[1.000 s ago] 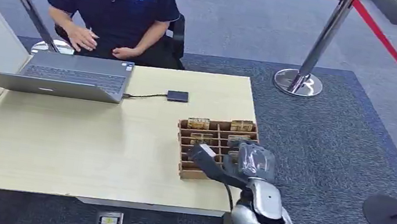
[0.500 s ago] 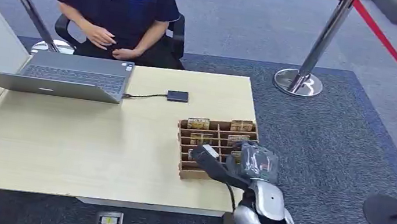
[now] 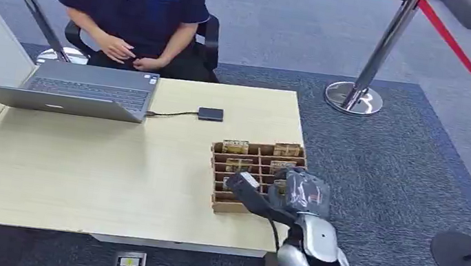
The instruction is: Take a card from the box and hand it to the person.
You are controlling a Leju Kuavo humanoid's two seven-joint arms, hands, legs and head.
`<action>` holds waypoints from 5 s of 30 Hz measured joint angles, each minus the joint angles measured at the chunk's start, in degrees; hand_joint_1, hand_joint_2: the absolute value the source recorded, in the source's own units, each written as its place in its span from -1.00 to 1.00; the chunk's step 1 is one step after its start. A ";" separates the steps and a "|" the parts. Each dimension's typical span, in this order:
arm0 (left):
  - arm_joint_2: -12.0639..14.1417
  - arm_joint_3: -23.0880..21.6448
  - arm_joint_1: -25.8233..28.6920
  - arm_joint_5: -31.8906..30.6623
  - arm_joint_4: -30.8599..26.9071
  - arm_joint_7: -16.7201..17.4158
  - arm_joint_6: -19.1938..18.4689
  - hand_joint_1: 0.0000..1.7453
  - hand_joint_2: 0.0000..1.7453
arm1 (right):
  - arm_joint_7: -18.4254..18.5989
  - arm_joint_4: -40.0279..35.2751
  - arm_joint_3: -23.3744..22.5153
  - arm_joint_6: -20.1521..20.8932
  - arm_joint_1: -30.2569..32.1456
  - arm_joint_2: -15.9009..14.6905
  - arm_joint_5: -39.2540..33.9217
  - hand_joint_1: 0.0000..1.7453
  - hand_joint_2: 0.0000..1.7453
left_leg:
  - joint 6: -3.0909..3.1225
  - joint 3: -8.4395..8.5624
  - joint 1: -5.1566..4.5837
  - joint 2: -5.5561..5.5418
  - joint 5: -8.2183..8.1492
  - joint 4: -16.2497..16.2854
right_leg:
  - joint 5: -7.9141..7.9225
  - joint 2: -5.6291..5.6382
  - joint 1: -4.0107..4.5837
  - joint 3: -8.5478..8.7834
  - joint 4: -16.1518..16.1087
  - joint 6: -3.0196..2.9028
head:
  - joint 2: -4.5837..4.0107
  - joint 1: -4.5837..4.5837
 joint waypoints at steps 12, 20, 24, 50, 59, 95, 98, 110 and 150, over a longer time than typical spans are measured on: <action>0.00 0.00 0.00 0.00 0.00 -0.24 0.00 -1.00 -1.00 | 0.18 -0.68 -0.07 0.33 0.45 -0.07 0.22 0.08 1.00 | 0.00 0.00 0.00 0.00 0.00 0.00 | 0.00 0.00 0.00 -0.01 0.00 0.00 | 0.00 0.00; 0.00 0.00 0.00 -0.28 0.00 -0.22 0.00 -1.00 -1.00 | 0.28 -1.29 -0.33 0.61 0.94 -0.09 0.52 0.04 1.00 | 0.00 0.00 0.00 0.00 0.00 0.00 | 0.00 0.00 0.00 0.00 0.00 0.00 | 0.00 0.00; 0.00 0.00 0.00 -0.44 0.00 -0.22 0.00 -1.00 -1.00 | 0.37 -1.77 -0.39 0.68 1.26 -0.24 0.70 0.02 1.00 | 0.00 0.00 0.00 0.00 0.00 0.00 | 0.00 0.00 0.00 0.00 0.00 0.00 | 0.00 0.00; 0.04 -0.13 0.03 -0.50 0.00 -0.28 0.00 -1.00 -1.00 | -0.11 -7.02 -0.94 0.92 4.45 -0.87 0.09 0.06 1.00 | 0.00 -0.03 0.00 0.00 0.00 0.00 | 0.00 0.00 0.00 -0.02 0.00 0.00 | 0.00 0.00; 0.04 -0.13 0.02 -0.50 0.00 -0.24 0.00 -1.00 -1.00 | -0.92 -6.38 -0.96 0.26 4.34 -0.83 0.02 0.10 1.00 | 0.00 -0.04 0.00 0.00 0.00 0.00 | 0.00 0.00 0.00 -0.01 0.00 0.00 | 0.00 0.00; 0.04 -0.15 0.11 0.33 0.00 -0.66 0.00 -1.00 -1.00 | 1.27 -3.80 -1.42 -0.09 2.46 -0.09 3.43 0.04 1.00 | 0.00 -0.06 0.00 0.00 0.00 0.00 | 0.00 0.00 0.00 -0.05 0.00 0.00 | 0.00 0.00; 0.04 -0.15 0.11 0.24 0.00 -0.66 0.00 -1.00 -1.00 | 1.49 -4.44 -1.42 0.22 2.75 -0.31 3.52 0.04 1.00 | 0.00 -0.06 0.00 0.00 0.00 0.00 | 0.00 0.00 0.00 -0.05 0.00 0.00 | 0.00 0.00; 0.07 -0.17 0.10 -0.07 -0.02 -0.39 0.00 -1.00 -1.00 | 2.01 -5.75 -1.77 1.75 4.03 -0.61 4.22 0.08 1.00 | 0.00 -0.06 0.00 0.00 0.00 0.00 | 0.00 0.00 0.00 -0.06 0.00 0.00 | 0.00 0.00; 0.35 -1.27 0.06 -1.38 -0.02 -0.20 0.00 -1.00 -1.00 | 0.31 -4.74 -1.86 1.95 4.81 0.13 3.45 0.82 1.00 | 0.00 -0.07 0.00 0.00 0.00 0.00 | 0.00 0.00 0.00 -0.06 0.00 0.00 | 0.00 0.00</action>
